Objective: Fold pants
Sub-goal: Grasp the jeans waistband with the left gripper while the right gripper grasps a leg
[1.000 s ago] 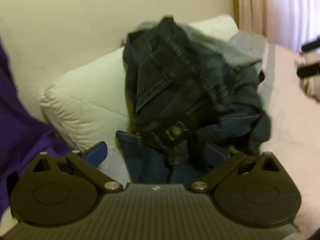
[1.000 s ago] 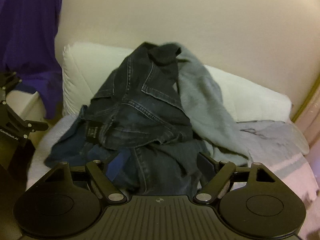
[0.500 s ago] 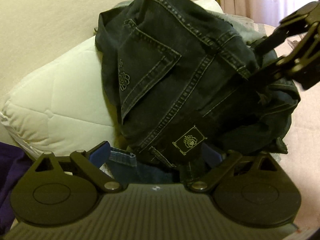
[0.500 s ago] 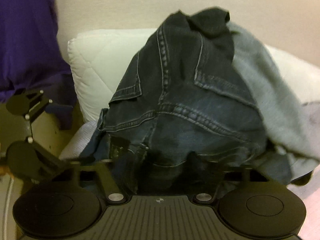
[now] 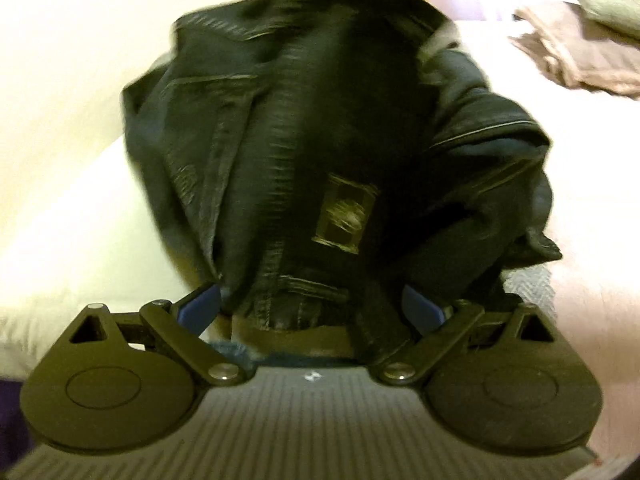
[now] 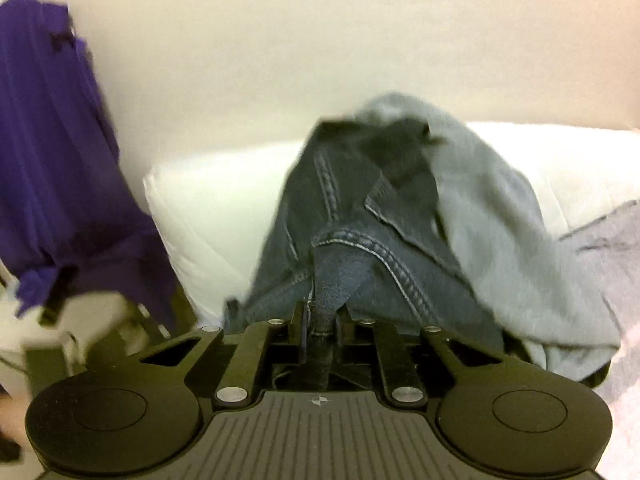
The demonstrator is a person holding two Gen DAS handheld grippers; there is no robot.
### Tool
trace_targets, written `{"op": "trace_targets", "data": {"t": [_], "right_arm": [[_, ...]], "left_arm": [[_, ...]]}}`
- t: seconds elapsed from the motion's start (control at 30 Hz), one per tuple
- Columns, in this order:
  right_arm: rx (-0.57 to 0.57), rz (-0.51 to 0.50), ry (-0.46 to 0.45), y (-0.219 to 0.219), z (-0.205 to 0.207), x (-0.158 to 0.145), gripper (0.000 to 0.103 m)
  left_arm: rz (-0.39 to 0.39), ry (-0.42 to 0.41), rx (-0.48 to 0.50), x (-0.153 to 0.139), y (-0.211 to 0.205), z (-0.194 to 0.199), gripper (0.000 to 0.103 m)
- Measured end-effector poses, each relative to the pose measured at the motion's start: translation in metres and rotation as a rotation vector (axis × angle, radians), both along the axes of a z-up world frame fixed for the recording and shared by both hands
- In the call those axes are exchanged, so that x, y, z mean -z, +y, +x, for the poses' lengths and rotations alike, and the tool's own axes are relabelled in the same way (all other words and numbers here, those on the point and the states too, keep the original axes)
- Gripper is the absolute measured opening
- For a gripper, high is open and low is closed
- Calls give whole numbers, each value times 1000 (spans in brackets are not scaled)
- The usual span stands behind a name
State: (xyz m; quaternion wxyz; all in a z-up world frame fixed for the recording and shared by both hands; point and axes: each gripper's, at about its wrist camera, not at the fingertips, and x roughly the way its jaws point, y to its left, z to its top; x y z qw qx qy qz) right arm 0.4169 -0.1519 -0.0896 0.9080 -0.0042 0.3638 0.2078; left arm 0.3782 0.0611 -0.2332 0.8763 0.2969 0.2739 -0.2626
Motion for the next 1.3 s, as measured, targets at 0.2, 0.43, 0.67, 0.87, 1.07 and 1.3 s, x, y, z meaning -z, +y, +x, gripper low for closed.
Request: {"op": "trace_targets", "data": {"t": [0.2, 0.43, 0.67, 0.87, 1.07, 1.3], "right_arm": [[-9, 96, 2, 6, 12, -42, 9], [11, 125, -46, -1, 22, -74, 9], [8, 77, -63, -13, 22, -70, 9], [30, 41, -47, -51, 14, -43, 11], [57, -14, -57, -77, -9, -1, 75], [17, -169, -46, -63, -28, 72, 79]], "left_arm": [[15, -89, 15, -10, -17, -2, 95], [72, -201, 23, -20, -29, 11, 75], [134, -203, 77, -49, -19, 9, 14], [57, -142, 48, -103, 10, 26, 5], [-15, -141, 34, -159, 34, 51, 5], [-43, -125, 47, -195, 38, 73, 4]]}}
